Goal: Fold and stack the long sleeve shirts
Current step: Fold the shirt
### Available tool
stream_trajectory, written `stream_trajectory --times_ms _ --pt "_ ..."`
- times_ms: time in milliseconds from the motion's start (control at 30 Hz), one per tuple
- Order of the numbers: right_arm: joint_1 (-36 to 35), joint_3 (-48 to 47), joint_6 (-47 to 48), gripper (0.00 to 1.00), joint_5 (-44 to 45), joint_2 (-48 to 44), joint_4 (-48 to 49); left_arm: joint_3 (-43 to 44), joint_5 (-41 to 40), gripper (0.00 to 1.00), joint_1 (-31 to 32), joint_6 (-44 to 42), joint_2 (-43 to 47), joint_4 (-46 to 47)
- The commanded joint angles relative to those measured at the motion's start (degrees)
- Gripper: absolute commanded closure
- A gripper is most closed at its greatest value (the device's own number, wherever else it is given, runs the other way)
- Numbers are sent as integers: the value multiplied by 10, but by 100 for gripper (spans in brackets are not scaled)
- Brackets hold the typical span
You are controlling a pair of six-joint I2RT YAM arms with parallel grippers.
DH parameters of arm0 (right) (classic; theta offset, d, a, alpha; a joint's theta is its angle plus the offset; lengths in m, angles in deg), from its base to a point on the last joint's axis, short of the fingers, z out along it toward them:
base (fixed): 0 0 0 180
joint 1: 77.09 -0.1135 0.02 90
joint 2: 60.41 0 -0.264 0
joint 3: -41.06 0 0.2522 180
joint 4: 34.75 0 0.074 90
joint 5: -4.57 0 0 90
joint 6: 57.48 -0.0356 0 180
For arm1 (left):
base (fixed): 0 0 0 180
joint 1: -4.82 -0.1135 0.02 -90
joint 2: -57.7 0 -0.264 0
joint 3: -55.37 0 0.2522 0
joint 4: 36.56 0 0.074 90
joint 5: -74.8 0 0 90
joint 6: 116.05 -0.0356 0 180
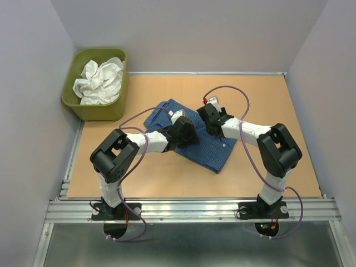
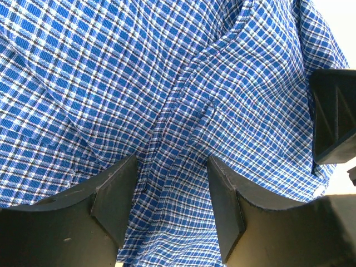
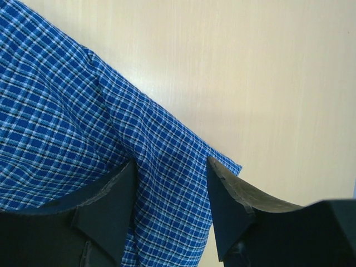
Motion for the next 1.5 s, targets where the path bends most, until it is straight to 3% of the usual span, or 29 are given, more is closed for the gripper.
stream_trajectory --times_ms 0,67,200,500,767,967,1100,1267,1467 --pt "1 -42 7 43 -5 -2 1 -20 3 35 1 3 15 -42" --pt "1 -43 11 50 -1 9 1 -20 2 35 1 2 20 -41" --pt "1 -36 13 50 -11 24 1 -23 1 35 1 4 26 -39" --pt "-20 -44 32 44 18 76 1 -24 -1 35 0 4 26 -36" --pt "-36 -46 34 39 -38 47 1 -25 -2 35 0 6 26 -35" --pt "-36 -60 46 39 -19 78 2 -31 -1 35 -1 10 26 -33" --pt "-36 -64 38 45 -25 75 4 -39 1 35 -4 15 26 -30" --pt "-35 -64 50 87 21 74 7 -44 3 37 -9 17 26 -28" --pt "-35 -74 50 94 30 65 7 -48 5 38 -10 18 28 -28"
